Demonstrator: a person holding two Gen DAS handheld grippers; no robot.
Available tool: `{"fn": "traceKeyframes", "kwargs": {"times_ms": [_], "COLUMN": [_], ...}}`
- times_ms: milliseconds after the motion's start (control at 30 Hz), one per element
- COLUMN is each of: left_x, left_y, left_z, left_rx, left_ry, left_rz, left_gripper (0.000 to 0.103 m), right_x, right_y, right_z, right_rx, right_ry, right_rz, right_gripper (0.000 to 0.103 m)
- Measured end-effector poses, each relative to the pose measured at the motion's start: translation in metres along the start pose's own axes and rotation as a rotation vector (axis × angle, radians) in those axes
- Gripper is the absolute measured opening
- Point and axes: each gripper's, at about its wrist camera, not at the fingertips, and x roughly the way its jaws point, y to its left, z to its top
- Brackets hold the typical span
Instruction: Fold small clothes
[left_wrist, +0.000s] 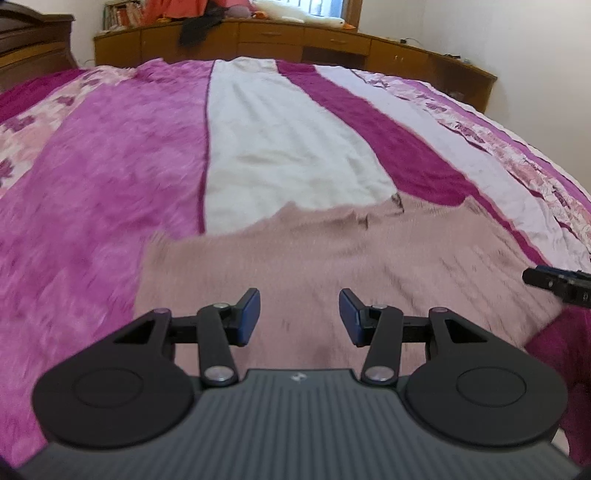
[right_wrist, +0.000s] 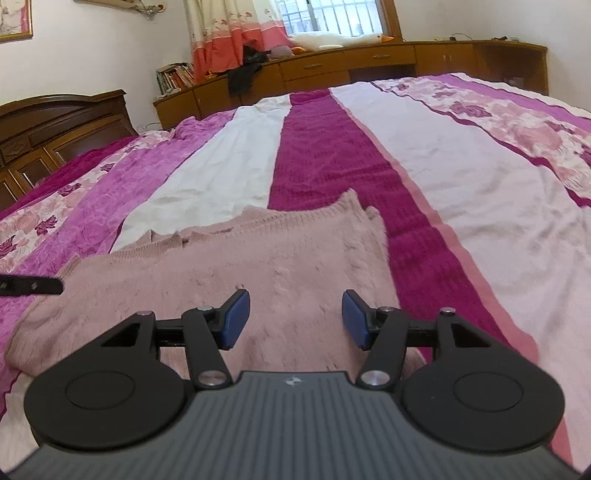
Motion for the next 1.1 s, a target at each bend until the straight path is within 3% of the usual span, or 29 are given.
{"fn": "traceKeyframes", "kwargs": {"times_ms": [333, 667, 800, 1100], "left_x": [-0.016, -0.042, -0.051, -0.054], "left_y": [0.011, 0.008, 0.005, -0.001], "left_z": [-0.043, -0.048, -0.050, -0.054], "left_rx": [-0.086, -0.169, -0.191, -0.200], "left_ry": [0.070, 0.017, 0.023, 0.052], "left_rz": [0.084, 0.128, 0.153, 0.198], "left_gripper": [0.049, 0.049, 0.051, 0.055], "right_x": [-0.012, -0.024, -0.021, 0.013], "right_y": [-0.007, -0.019, -0.034, -0.065], "right_z": [-0.010, -0.005, 0.000, 0.000], "right_rx": [0.035, 0.095, 0.146, 0.261], "right_ry": [0.035, 0.013, 0.013, 0.111], "right_rz": [-0.039, -0.039, -0.034, 0.078], "right_gripper": [0.063, 0.063, 0.082, 0.082]}}
